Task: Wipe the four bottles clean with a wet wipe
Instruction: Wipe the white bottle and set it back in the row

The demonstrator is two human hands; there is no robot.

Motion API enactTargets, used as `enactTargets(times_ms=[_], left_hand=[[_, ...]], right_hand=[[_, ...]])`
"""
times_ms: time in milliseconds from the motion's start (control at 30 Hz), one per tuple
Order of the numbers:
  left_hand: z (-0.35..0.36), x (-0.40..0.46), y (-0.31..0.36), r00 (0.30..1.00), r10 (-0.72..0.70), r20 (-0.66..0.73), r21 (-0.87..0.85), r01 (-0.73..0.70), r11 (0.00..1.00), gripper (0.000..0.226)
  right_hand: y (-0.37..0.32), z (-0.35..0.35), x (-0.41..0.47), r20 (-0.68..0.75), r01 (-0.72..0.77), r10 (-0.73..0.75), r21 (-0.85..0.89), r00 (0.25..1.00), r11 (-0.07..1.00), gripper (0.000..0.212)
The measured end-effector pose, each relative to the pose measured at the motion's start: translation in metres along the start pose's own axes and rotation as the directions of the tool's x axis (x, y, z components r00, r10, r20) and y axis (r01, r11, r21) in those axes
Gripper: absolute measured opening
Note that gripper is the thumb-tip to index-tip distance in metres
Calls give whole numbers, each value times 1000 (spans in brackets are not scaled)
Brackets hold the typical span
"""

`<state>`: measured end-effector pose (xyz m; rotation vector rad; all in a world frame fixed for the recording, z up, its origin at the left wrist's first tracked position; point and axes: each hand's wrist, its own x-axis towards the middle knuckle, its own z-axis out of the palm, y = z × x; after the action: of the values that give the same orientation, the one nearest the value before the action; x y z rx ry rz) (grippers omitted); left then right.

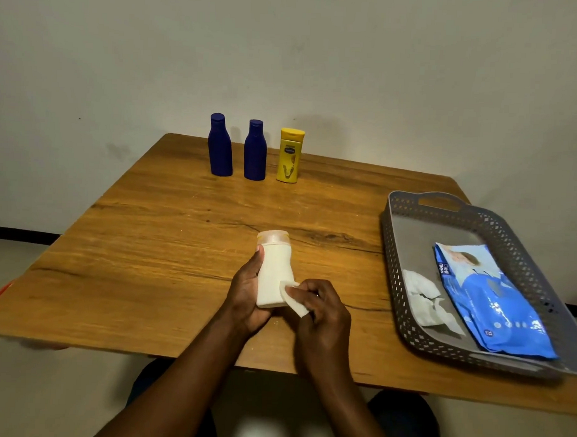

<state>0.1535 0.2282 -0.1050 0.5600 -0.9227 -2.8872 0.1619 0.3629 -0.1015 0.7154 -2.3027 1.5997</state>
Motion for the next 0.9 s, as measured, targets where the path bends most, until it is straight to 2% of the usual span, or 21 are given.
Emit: enactTargets(times_ms=[33,100,167,200,267,367,500,633,700,767,900], left_hand=[[2,0,-1,1000,9,-19,-20,-9,1000,51],[6,-1,-2,996,27,-90,-95,-35,995,45],[13,-1,-1,983,40,-179,-197,-76,977,39],[16,-1,1,974,54,-221,-237,-107,966,38],[23,-1,3,959,86,-268,-280,-163,946,35],[36,-4,3,946,103,-309,-316,-204,926,34],[48,-5,3,951,61,-302,-392,-182,902,50],[59,-12,10,928,86,-363,-330,-214,919,44],[60,-13,13,914,109,-391,-280,-231,932,43],[58,-16,16,927,76,-366,-272,-185,944,46],[48,-24,20,982,-25,-188,-274,-28,961,49]], right_hand=[[-3,-3,-3,-5,-25,25,34,1000,999,56],[-9,-8,-5,14,-187,188,202,982,961,63],[-12,-13,-2,11,-363,391,394,920,844,57],[-14,-16,1,-29,-388,448,451,894,804,52],[-20,-20,11,-134,-352,458,466,879,812,47],[-40,-19,28,-227,-226,330,388,916,894,49],[-50,5,30,-245,-105,163,233,956,967,48],[-44,15,18,-293,97,-76,58,953,994,45],[-40,15,14,-235,165,-155,21,960,986,46],[-39,11,13,-113,242,-240,6,964,970,46],[-28,-6,18,139,406,-394,-74,909,911,41]])
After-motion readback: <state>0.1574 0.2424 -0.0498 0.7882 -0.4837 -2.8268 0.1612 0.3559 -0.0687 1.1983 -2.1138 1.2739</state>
